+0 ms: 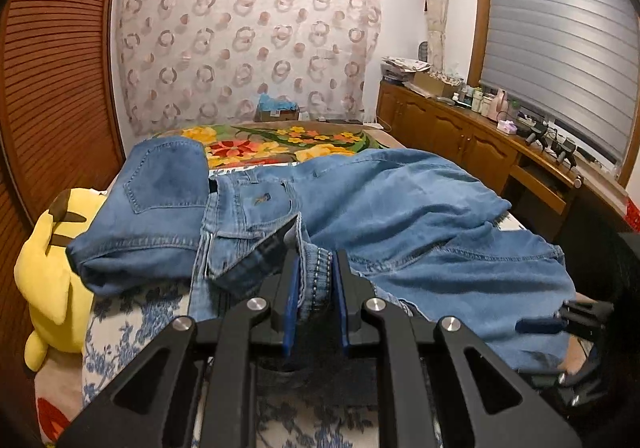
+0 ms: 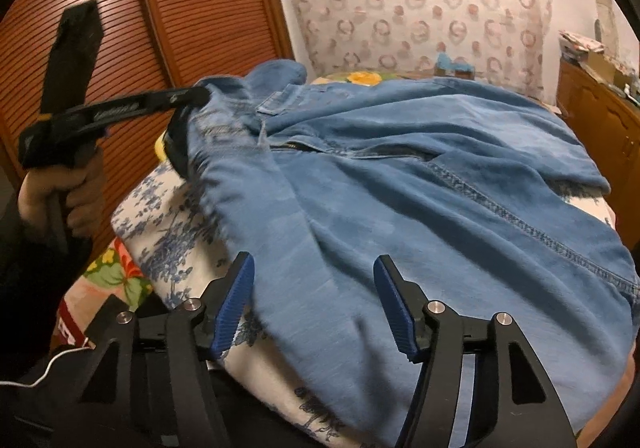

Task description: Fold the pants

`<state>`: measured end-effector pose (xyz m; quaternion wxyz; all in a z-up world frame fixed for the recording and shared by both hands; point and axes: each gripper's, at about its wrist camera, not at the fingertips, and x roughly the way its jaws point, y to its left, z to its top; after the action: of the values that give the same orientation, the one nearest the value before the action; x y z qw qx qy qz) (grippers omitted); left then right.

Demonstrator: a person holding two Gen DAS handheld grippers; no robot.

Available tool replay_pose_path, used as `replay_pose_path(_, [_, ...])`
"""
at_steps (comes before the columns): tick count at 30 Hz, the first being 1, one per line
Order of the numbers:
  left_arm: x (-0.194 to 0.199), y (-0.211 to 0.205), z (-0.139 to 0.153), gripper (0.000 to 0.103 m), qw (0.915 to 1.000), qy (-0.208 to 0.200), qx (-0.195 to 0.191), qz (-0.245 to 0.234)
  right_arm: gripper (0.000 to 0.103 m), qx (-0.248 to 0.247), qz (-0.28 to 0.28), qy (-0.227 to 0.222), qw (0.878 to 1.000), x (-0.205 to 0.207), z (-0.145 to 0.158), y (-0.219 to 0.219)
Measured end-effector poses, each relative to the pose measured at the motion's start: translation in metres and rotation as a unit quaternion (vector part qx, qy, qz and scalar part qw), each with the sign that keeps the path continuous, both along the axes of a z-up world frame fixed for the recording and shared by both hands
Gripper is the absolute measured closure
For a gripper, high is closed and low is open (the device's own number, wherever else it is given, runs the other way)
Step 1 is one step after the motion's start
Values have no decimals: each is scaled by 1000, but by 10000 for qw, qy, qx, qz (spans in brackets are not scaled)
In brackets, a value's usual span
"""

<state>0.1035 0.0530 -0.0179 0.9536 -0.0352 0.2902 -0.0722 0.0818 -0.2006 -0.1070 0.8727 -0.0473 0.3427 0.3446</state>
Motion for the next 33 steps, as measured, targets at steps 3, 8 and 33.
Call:
replay_pose_path(3, [8,2,1,90,10000,-2,-44,31,40,-120,33,66,9999,2,-7,2])
replay_pose_path(8, [18,5,2,90,9999,-27,-114,33,65,-357,15,170,9992,11,-19,1])
replay_pose_path(33, [52,46,52,89,9970,-544,-467,275,96,-853,-142,-1667,9822,114,108,32])
